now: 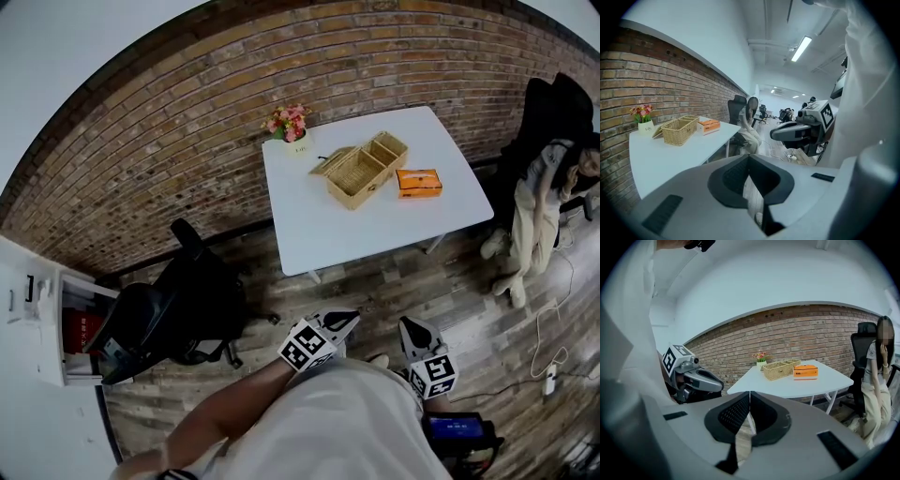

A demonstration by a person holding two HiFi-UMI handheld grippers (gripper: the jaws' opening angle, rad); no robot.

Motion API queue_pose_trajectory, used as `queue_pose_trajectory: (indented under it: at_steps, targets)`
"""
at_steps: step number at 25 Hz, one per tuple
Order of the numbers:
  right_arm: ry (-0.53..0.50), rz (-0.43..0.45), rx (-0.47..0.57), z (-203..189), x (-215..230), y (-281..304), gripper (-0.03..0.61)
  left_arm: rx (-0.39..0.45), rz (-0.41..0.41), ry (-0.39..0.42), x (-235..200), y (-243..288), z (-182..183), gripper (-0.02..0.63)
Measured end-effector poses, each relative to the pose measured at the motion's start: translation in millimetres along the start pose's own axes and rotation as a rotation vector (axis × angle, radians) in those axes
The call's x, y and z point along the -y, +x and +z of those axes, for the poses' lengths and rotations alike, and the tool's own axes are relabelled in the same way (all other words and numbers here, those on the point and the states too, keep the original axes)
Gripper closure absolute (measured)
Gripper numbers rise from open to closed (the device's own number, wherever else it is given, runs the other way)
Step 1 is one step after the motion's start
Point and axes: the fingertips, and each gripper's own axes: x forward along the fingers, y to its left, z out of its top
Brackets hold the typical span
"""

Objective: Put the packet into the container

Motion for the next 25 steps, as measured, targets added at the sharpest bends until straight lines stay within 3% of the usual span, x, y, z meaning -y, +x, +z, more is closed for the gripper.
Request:
queue_pose_trajectory:
  at_steps: [17,25]
  targets:
    - [0.025,-0.106,-0.033,-3.4,-9.7,21.8,0.566,0.002,-0.091,0.011,-29.1,-3.7,-8.1,0.603]
    - [0.027,-0.132,-0.045,-0.1,-8.6,32.7,0.566,-0.003,-0.085,0.011,-49.6,-11.4,-11.8,0.603]
